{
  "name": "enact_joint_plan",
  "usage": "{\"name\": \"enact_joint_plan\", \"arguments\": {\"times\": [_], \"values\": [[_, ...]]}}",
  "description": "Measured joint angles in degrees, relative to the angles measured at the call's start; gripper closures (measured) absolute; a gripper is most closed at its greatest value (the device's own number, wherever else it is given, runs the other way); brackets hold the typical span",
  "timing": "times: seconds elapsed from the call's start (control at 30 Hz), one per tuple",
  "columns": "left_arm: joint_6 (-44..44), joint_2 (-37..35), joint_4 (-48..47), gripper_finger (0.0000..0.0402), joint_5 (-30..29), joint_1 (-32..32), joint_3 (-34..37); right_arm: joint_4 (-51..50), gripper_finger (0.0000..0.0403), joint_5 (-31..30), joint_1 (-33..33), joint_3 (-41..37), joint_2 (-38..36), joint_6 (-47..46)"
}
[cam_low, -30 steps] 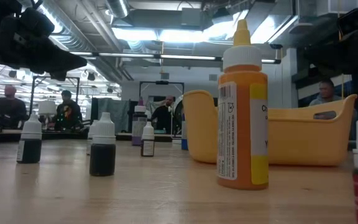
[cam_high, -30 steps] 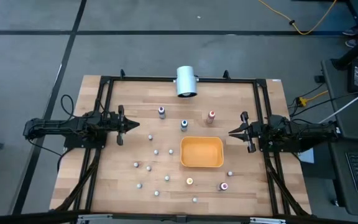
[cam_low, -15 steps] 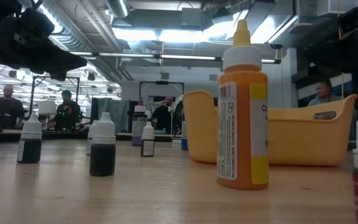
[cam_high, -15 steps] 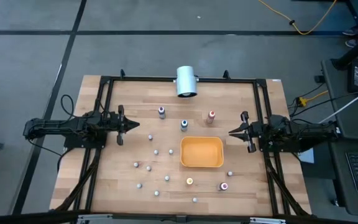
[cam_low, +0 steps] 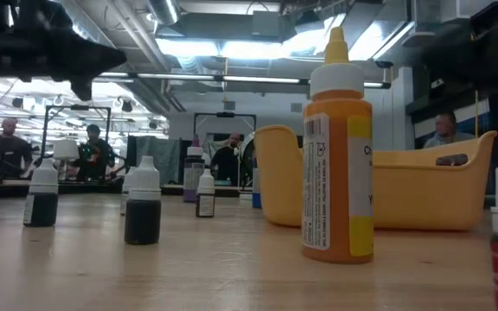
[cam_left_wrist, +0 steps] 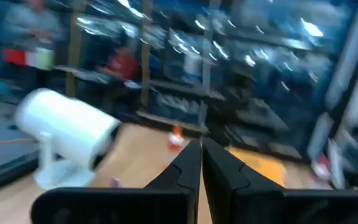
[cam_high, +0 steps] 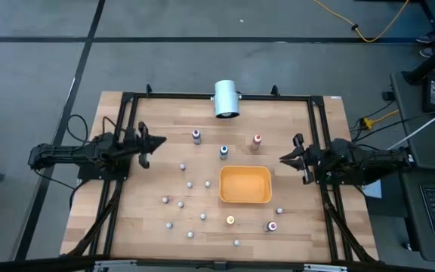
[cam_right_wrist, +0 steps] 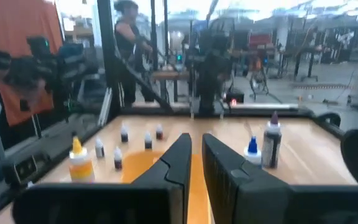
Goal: Pick & Place food coloring
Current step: Put the large purple food coloring bottle into the yellow bin
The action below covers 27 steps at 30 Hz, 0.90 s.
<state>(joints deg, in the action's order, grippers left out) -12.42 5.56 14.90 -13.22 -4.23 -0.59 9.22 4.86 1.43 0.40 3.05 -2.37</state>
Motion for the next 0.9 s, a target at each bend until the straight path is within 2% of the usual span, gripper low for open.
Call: {"name": "enact_joint_plan", "arguments": {"times": [0.1,0.2,0.3,0.5,0.7,0.77,0.9], "values": [[-6.31,0.00,1.79,0.0389,-8.32,0.00,-0.33,5.84,0.0359,-4.89,-0.02,0.00,0.00,-0.20],[-12.78,0.33,1.88,0.0389,-14.87,0.00,-2.15,12.59,0.0359,-7.05,-0.02,0.10,-0.04,-0.42],[-13.43,1.34,1.55,0.0389,-17.79,-0.02,-4.70,10.12,0.0359,-9.51,-0.02,3.06,0.10,-0.35],[-12.27,8.71,-4.38,0.0389,-14.66,-0.02,-13.88,-9.59,0.0359,-14.12,-0.02,16.91,4.68,0.05],[-12.03,21.84,-14.80,0.0389,-12.25,-0.76,-26.60,-23.72,0.0359,-18.74,-0.39,32.01,13.66,-0.53],[-11.88,26.64,-19.82,0.0389,-10.90,-2.32,-32.14,-27.16,0.0359,-18.81,-0.90,36.48,17.04,-0.56],[-11.59,35.47,-35.81,0.0383,-5.95,-7.60,-45.29,-34.22,0.0359,-18.80,-2.18,43.99,23.80,-2.79]]}}
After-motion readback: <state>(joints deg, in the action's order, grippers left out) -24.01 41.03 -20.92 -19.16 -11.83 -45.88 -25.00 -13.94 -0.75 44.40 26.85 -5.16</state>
